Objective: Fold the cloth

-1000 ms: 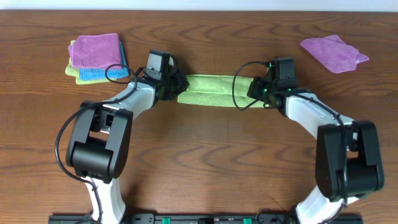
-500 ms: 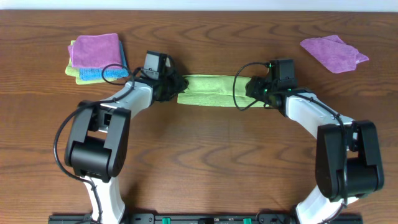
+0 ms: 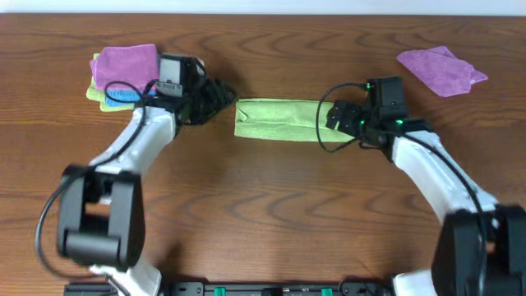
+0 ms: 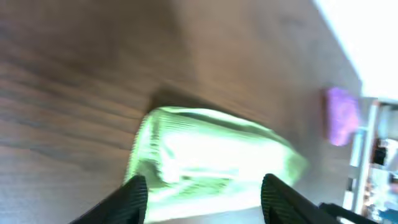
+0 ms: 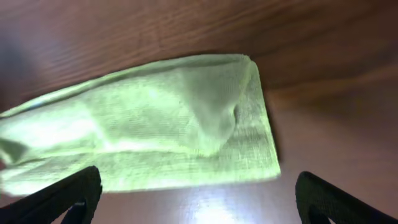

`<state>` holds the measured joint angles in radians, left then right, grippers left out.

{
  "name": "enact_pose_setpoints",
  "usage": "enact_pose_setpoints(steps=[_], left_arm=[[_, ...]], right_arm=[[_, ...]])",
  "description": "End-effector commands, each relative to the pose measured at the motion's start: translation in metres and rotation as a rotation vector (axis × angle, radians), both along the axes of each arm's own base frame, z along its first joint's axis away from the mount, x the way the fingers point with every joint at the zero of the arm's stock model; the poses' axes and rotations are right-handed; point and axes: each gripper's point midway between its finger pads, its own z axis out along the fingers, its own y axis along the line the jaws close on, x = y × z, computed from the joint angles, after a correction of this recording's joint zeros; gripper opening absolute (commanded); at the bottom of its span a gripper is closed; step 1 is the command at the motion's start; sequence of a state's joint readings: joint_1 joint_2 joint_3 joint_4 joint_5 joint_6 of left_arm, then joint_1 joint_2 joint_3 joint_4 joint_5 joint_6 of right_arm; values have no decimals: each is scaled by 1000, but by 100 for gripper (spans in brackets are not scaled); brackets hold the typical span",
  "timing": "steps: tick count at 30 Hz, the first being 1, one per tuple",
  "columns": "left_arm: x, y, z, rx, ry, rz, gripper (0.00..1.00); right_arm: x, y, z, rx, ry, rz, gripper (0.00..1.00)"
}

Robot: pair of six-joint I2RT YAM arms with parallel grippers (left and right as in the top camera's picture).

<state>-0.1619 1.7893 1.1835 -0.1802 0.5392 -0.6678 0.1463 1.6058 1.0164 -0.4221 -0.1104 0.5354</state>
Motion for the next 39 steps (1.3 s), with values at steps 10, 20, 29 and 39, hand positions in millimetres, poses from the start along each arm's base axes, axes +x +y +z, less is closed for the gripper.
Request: enact_pose_setpoints(steps=[10,20,29,39], left_arm=[[8,-45,-3,6,-45,-28,6],[12,-54,-60,-11,76,18,6],[1,-63,-92,2,153,11,6],[-11,-57,-108,46,208,-4,6]], right_arm=[[-26,4,25,123,73,-118,99],[-26,3,15,145,110,-182,99],[-30,3,-32,146,249,-247,99],[-12,-1,-50,128,220,-277,99]])
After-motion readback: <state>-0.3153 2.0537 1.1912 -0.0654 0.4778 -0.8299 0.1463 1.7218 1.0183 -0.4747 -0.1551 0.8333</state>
